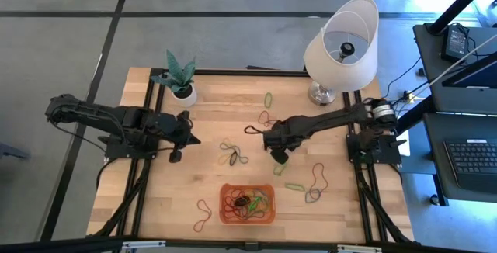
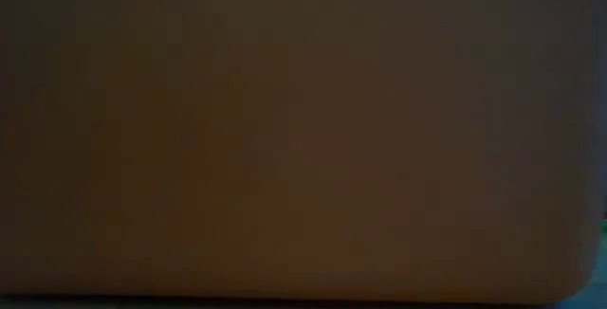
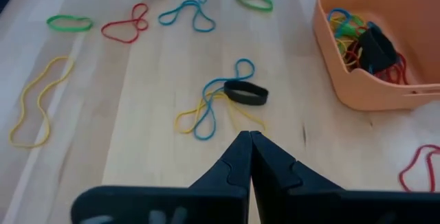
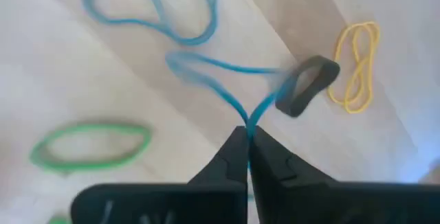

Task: Pick and place rubber bands into bin
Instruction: Put the blue rubber band into the bin

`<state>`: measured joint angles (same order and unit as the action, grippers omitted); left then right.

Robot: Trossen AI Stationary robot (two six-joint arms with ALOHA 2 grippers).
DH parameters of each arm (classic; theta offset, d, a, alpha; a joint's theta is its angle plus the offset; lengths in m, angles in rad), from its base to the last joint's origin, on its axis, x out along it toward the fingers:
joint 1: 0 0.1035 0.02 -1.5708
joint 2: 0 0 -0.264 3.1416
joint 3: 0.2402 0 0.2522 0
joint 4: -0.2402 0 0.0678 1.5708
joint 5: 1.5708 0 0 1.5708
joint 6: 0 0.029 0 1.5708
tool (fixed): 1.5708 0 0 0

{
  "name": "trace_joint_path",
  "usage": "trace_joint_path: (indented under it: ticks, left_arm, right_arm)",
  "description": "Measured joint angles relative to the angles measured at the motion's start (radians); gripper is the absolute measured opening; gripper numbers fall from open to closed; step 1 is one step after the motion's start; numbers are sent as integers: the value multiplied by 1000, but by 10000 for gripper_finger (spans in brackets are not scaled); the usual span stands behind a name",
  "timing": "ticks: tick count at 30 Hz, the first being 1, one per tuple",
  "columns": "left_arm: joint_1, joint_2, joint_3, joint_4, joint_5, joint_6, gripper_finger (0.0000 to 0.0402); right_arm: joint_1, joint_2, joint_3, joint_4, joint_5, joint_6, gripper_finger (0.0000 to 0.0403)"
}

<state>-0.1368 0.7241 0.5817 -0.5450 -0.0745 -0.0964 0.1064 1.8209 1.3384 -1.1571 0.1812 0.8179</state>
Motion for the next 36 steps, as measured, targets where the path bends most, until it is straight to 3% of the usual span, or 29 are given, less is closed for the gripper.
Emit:
trace_joint_path:
  ticks: [5,9,16,26,36]
  left_arm:
    - [-95,99,56,-1,-110,-91,2]
    - [-141,162,89,-3,-135,-156,1]
    - [-192,233,120,-2,-151,-238,3]
    - [-227,245,121,-1,-168,-313,3]
    - [-229,245,121,0,-171,-321,3]
  right_arm:
    - [101,-111,18,3,12,75,3]
    - [208,-167,17,48,55,150,2]
    - [368,-178,61,282,118,165,1]
    - [423,35,345,380,138,-83,0]
    - [381,324,572,388,18,-301,1]
